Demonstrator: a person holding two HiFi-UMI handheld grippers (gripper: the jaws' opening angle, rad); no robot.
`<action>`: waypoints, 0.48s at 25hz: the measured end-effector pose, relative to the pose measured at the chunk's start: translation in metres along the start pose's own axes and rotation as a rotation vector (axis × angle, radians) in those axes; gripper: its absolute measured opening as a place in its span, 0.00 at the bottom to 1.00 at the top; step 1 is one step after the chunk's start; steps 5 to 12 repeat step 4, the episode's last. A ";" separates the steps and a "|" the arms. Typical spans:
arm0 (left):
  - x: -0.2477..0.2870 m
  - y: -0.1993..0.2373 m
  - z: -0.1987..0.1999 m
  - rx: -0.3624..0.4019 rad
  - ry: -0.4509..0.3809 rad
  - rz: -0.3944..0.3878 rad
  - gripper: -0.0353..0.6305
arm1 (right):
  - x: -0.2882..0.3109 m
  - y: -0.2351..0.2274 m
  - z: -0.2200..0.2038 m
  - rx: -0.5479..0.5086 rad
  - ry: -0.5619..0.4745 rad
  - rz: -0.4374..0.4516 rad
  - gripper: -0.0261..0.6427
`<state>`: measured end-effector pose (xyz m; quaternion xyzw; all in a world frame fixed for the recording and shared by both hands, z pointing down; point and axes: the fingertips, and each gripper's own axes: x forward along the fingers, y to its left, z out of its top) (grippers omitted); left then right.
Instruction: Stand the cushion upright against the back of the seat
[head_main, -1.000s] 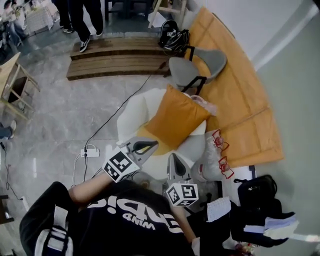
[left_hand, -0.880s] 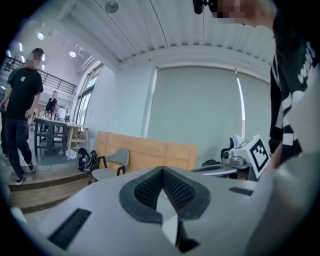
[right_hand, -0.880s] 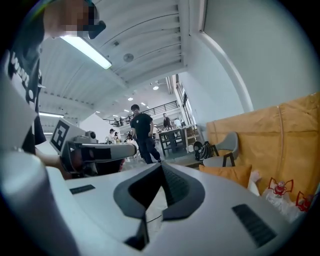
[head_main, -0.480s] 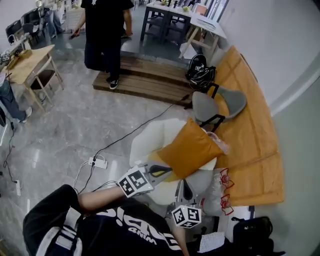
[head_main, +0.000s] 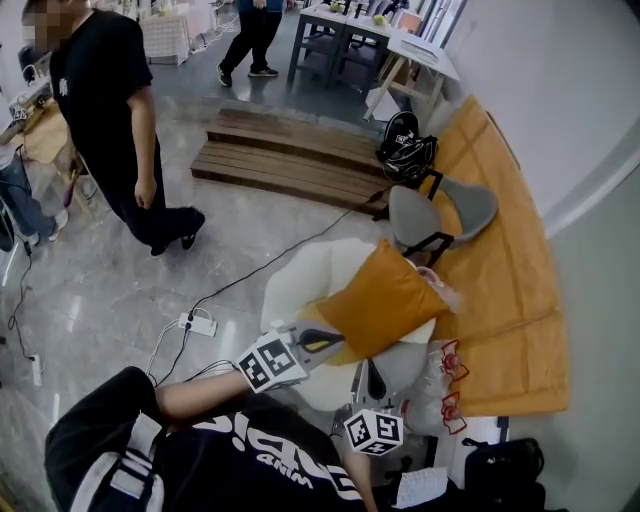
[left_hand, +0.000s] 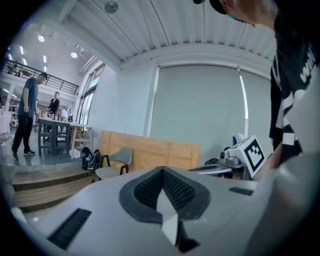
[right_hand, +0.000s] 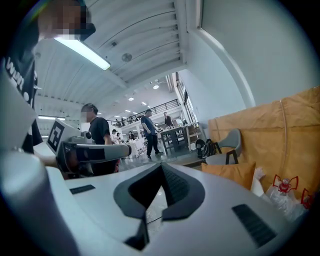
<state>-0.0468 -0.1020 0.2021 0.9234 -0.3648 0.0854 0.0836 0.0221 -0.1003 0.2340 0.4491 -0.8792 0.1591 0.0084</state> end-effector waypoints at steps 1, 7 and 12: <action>0.001 -0.001 0.000 0.000 0.000 0.001 0.06 | 0.000 -0.001 0.000 0.001 0.000 0.002 0.07; 0.006 -0.003 0.002 0.000 0.004 0.001 0.06 | -0.002 -0.005 0.001 0.004 -0.001 0.008 0.07; 0.006 -0.003 0.002 0.000 0.004 0.001 0.06 | -0.002 -0.005 0.001 0.004 -0.001 0.008 0.07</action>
